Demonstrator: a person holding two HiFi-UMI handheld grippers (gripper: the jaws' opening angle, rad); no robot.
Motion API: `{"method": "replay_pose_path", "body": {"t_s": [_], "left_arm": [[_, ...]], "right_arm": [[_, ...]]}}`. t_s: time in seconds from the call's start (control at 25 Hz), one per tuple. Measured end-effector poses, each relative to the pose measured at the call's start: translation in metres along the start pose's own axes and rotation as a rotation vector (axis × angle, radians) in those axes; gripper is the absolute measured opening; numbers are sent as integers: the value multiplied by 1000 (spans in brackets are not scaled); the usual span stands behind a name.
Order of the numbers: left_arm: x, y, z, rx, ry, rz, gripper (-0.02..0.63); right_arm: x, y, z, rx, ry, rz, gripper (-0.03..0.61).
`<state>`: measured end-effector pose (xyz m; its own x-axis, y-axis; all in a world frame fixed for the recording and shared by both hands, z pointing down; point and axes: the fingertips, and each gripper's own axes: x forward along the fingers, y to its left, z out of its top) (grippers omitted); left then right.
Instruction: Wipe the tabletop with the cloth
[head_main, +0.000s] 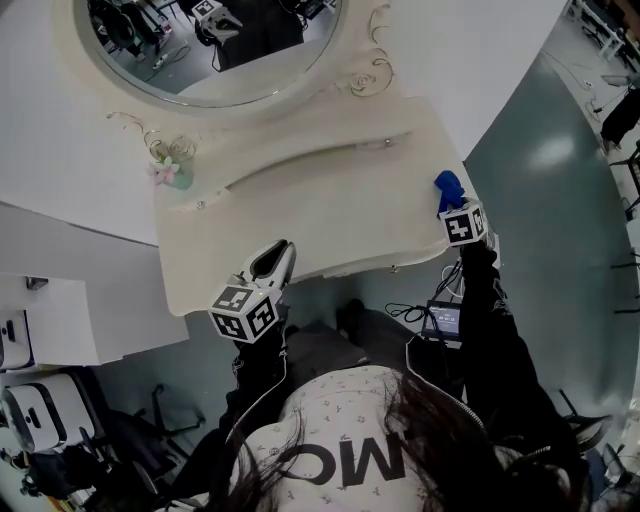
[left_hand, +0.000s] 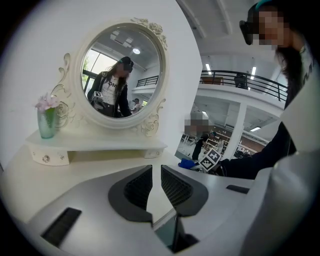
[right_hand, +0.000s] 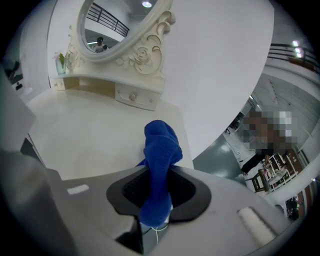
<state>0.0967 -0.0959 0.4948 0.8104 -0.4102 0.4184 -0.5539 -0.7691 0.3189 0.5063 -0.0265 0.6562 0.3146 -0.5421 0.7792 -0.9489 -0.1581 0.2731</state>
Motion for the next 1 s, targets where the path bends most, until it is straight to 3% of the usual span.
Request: {"method": "replay_pose_path", "body": {"t_s": [0.24, 0.52, 0.76, 1.0], "left_arm": [[-43, 26, -10, -26, -21, 45, 46], [-123, 78, -26, -85, -66, 134, 46], [-200, 130, -50, -137, -97, 197, 46], [-266, 170, -72, -154, -105, 216, 46]], "right_arm": [[-35, 86, 60, -50, -118, 110, 92], [-82, 249, 124, -124, -216, 328, 92], [-127, 400, 152, -234, -269, 462, 92], [-173, 537, 154, -319, -294, 575, 94]]}}
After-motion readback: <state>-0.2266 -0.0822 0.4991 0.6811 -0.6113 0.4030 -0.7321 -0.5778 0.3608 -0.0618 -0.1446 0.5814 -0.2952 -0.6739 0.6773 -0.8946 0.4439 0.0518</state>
